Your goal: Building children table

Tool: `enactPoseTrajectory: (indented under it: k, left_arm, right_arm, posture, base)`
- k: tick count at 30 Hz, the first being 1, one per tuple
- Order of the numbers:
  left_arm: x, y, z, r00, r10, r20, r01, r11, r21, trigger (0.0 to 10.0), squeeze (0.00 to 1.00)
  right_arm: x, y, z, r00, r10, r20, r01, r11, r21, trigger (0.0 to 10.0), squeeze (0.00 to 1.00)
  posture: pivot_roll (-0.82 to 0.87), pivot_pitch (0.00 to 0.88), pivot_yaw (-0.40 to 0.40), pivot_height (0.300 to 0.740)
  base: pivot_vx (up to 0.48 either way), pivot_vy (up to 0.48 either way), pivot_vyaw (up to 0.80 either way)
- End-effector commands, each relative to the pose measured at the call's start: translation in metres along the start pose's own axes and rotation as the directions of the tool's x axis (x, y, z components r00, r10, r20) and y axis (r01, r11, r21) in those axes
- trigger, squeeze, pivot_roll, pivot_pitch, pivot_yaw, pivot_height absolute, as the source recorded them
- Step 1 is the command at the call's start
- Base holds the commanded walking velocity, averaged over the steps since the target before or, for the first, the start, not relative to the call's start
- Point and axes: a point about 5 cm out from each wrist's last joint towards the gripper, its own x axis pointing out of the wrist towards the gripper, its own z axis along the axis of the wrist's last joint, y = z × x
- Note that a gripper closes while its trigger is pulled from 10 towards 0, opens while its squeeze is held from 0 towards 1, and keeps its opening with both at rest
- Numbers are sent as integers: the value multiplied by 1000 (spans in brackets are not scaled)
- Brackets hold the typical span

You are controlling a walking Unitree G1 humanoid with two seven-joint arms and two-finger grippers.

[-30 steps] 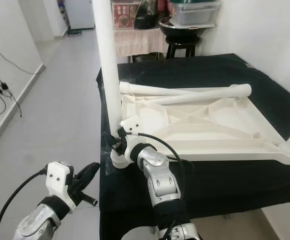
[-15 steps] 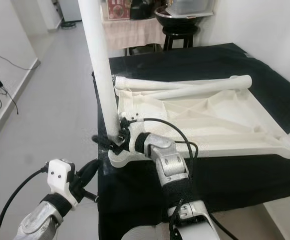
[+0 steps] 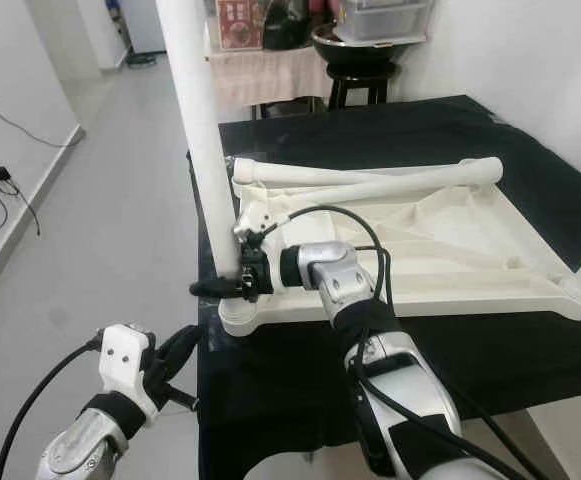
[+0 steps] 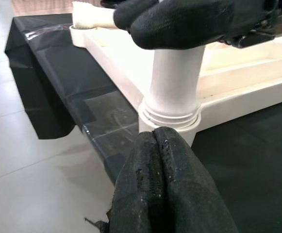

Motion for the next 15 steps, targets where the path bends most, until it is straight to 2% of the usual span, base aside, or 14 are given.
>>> enactPoseTrajectory:
  k: [1,4,6,8,9,10,11,12,13,14,15]
  left_arm:
    - [-2,-1,-1,1000,6,-9,-6,1000,14,10000,0]
    - [-3,-1,-1,1000,8,-9,-8,1000,16,10000,0]
    - [-4,-2,0,1000,8,-8,-8,1000,17,10000,0]
    - [-4,-2,0,1000,8,-8,-8,1000,17,10000,0]
    - [-6,-2,1,1000,8,-7,-8,1000,17,10000,0]
    - [-6,-2,1,1000,8,-7,-8,1000,17,10000,0]
    - [-7,-2,2,1000,9,-6,-9,1000,17,10000,0]
    - [-7,-2,2,1000,9,-6,-9,1000,17,10000,0]
    - [-8,-2,2,1000,10,-6,-10,1000,17,10000,0]
    - [-8,-2,2,1000,10,-6,-10,1000,17,10000,0]
    - [-9,0,3,1000,11,-6,-11,1000,16,10000,0]
  right_arm:
    - [4,1,-3,1000,3,-24,-3,1000,7,0,0]
    - [1,-2,-8,999,-20,-36,20,1000,18,0,0]
    - [-10,-4,-23,996,-76,-48,78,996,35,0,0]
    - [-10,-4,-23,996,-76,-48,78,996,35,0,0]
    - [-19,3,-43,984,-144,-101,148,988,34,0,0]
    - [-19,3,-43,984,-144,-101,148,988,34,0,0]
    - [-5,13,-46,927,-372,-41,374,923,94,0,0]
    - [-5,13,-46,927,-372,-41,374,923,94,0,0]
    - [-2,20,-47,842,-539,-17,534,830,160,0,0]
    - [-2,20,-47,842,-539,-17,534,830,160,0,0]
    - [-5,40,-66,731,-665,-154,679,689,253,0,0]
  posture:
    - [61,27,19,740]
    - [56,30,21,740]
    - [52,44,21,740]
    - [52,44,21,740]
    - [51,53,15,740]
    - [51,53,15,740]
    - [47,62,12,740]
    - [47,62,12,740]
    - [47,62,12,740]
    - [47,62,12,740]
    - [32,81,25,740]
  base:
    - [0,0,0]
    - [0,0,0]
    - [0,0,0]
    - [0,0,0]
    - [0,0,0]
    - [0,0,0]
    - [0,0,0]
    - [0,0,0]
    - [0,0,0]
    - [0,0,0]
    - [0,0,0]
